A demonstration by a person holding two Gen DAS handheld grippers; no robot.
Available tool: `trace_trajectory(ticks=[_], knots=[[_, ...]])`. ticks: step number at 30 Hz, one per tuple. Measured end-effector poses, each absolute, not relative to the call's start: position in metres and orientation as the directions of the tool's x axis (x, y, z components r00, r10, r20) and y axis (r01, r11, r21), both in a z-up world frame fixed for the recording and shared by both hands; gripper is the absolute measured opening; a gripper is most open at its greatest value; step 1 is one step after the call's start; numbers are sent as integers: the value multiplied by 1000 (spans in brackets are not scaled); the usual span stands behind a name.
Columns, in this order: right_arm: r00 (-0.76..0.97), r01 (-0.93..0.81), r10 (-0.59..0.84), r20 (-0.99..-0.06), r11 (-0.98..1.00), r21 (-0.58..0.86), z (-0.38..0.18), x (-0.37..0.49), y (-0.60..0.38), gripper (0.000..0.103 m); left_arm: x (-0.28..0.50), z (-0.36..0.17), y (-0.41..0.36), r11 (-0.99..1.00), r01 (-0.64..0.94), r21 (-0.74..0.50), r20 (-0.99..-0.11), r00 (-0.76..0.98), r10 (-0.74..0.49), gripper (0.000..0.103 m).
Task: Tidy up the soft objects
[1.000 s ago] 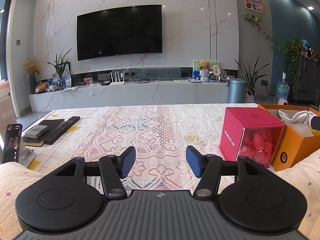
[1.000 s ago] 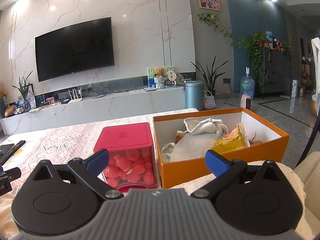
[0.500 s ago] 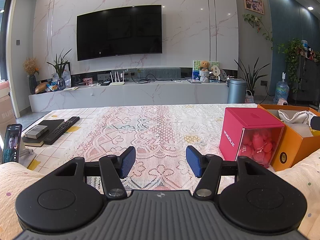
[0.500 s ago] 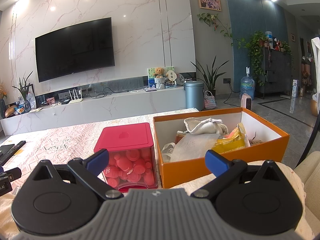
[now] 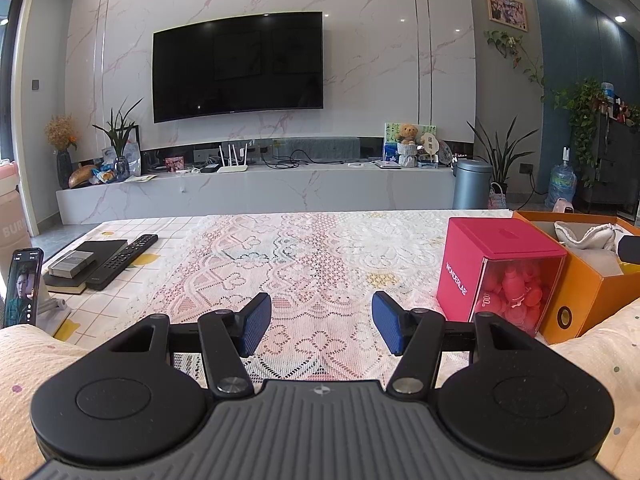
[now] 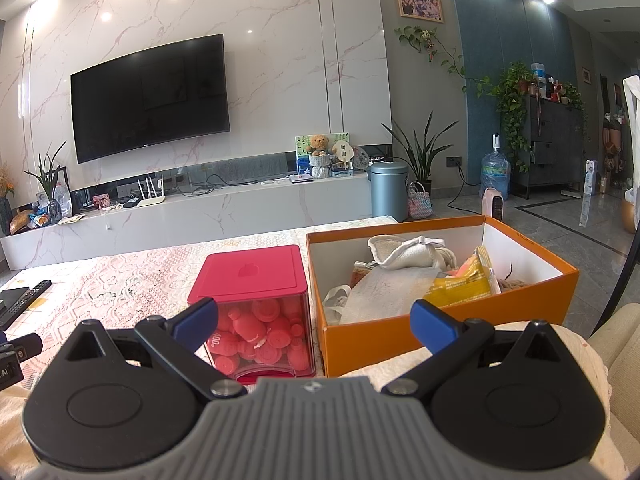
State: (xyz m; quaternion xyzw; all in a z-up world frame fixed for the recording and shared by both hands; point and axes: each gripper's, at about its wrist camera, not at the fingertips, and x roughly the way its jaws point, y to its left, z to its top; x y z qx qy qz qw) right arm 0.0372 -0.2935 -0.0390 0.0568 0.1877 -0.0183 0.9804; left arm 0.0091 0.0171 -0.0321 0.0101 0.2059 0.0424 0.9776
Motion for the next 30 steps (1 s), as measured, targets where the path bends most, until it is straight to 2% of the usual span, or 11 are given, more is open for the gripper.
trace_trajectory(ticks=[18,22,30], knots=[[929,57,-14,-371,993,104,-39,37,-294,100,9,-30,15,997,-70,43,-392,916,81,68],[928,56,-14,-372,993,102,-39,37,-294,100,9,-28,11,996,-66,58,-379,922,83,77],[927,55,-14,-374,994,99,-39,36,-294,100,8,-30,12,997,-60,50,-373,925,75,78]])
